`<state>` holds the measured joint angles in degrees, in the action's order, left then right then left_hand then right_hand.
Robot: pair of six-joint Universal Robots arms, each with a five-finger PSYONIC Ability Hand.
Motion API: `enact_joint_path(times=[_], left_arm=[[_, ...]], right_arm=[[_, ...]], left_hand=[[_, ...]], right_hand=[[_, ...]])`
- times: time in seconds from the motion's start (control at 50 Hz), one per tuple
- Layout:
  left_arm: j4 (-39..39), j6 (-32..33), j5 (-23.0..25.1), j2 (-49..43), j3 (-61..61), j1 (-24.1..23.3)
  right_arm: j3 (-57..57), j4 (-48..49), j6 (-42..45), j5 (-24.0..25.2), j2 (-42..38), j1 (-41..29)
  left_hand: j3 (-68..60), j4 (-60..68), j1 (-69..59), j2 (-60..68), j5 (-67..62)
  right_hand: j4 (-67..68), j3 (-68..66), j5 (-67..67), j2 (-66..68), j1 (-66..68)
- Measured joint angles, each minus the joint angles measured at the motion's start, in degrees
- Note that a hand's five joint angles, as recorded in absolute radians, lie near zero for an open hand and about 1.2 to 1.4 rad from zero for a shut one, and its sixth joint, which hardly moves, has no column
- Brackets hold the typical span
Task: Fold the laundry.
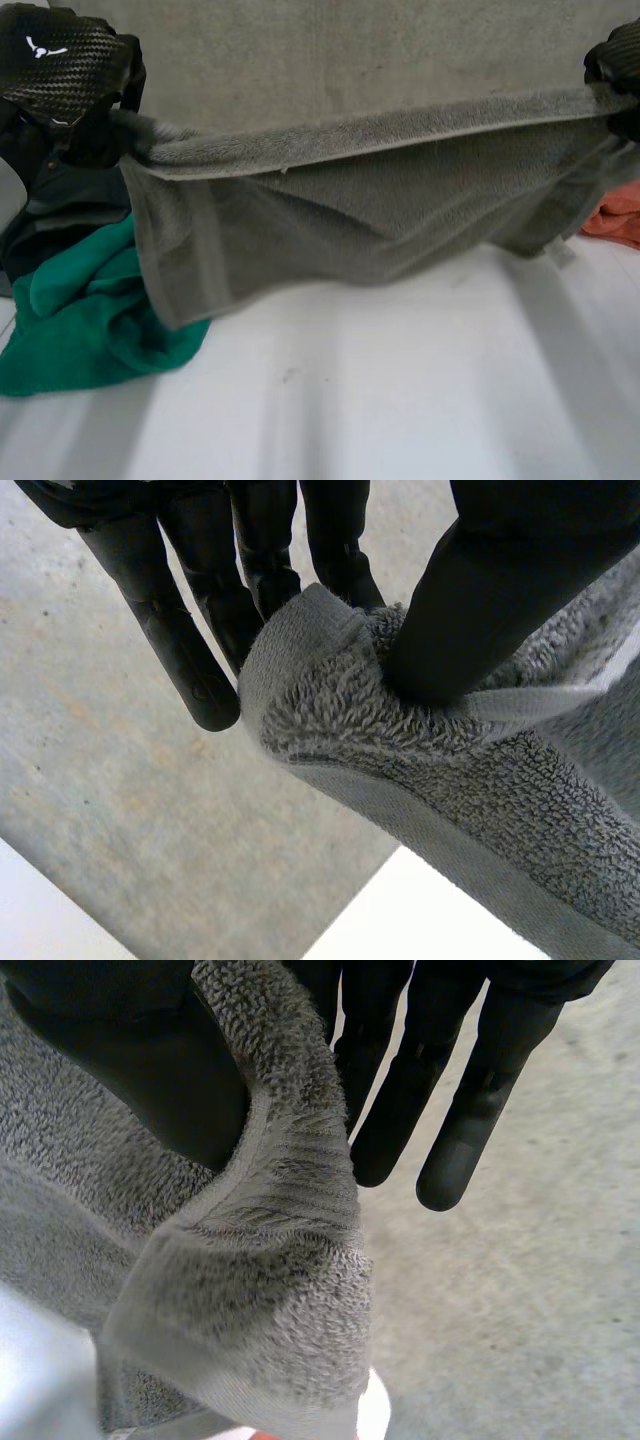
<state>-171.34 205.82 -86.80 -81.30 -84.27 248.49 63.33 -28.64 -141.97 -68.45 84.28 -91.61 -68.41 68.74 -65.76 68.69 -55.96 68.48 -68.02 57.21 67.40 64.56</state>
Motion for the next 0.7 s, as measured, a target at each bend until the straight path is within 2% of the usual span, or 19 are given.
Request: enact_joint_path(times=[0.06, 0.14, 0.28, 0.36, 0.4, 0.48, 0.5, 0.52, 0.56, 0.62, 0.7], left_arm=[[4.2, 1.2, -0.3, -3.0, 2.7, 0.8], [7.6, 3.2, -1.1, -11.0, 5.9, 1.9], [5.1, 5.1, -1.7, -26.9, 13.8, 1.8], [-2.9, 5.2, -1.6, -36.1, 22.9, 1.4], [-9.0, 4.8, -1.6, -39.3, 27.8, 1.5], [-21.0, 3.5, -2.2, -42.5, 34.9, 1.9], [-25.2, 2.9, -2.6, -43.0, 36.6, 2.1], [-26.8, 2.6, -2.8, -43.1, 37.2, 2.2], [-34.1, 1.2, -3.8, -43.2, 39.6, 2.9], [-37.8, 0.0, -4.3, -42.9, 40.2, 3.6], [-36.6, -0.9, -4.1, -42.4, 38.3, 4.4]], right_arm=[[-3.1, -4.7, 4.1, 0.0, -3.2, -0.3], [-5.8, -7.7, 9.9, -2.7, -10.6, -1.8], [-10.1, -4.4, 12.0, -7.6, -24.0, -5.7], [-16.1, 4.6, 9.4, -10.5, -31.0, -8.0], [-19.7, 12.4, 6.9, -12.1, -33.3, -8.8], [-23.5, 27.9, 2.0, -13.6, -34.8, -9.3], [-24.1, 34.2, 0.0, -13.6, -34.7, -9.3], [-24.1, 36.5, -0.8, -13.5, -34.6, -9.3], [-23.3, 47.1, -4.8, -11.9, -33.4, -9.0], [-21.4, 52.9, -8.3, -9.2, -31.8, -8.6], [-19.2, 52.9, -10.7, -6.0, -30.7, -8.1]], left_hand=[[0.0, 0.0, 0.0, 0.0, 0.0], [0.0, 0.0, 0.0, 0.0, 0.0], [0.0, 0.0, 0.0, 0.0, 0.0], [0.0, 0.2, 0.0, 0.0, 0.0], [-0.1, 0.2, 0.0, 0.1, 0.0], [-0.1, 0.2, 0.0, 0.1, 0.0], [-0.1, 0.2, 0.0, 0.1, 0.0], [-0.1, 0.2, 0.0, 0.1, 0.0], [-0.1, 0.2, 0.0, 0.1, 0.0], [-0.1, 0.2, 0.0, 0.1, 0.0], [-0.1, 0.2, 0.0, 0.1, 0.0]], right_hand=[[0.0, 0.0, 0.0, 0.0, 0.0], [0.0, 0.0, 0.0, 0.0, 0.0], [0.0, 0.0, 0.0, 0.0, 0.0], [0.0, 0.0, 0.0, 0.0, 0.0], [0.1, 0.0, 0.0, 0.0, 0.0], [0.1, 0.0, 0.0, 0.0, 0.0], [0.1, 0.0, 0.0, 0.0, 0.0], [0.1, 0.0, 0.0, 0.0, 0.0], [0.1, 0.0, 0.0, 0.0, 0.0], [0.1, 0.0, 0.0, 0.0, 0.0], [0.1, 0.0, 0.5, 0.0, 0.0]])
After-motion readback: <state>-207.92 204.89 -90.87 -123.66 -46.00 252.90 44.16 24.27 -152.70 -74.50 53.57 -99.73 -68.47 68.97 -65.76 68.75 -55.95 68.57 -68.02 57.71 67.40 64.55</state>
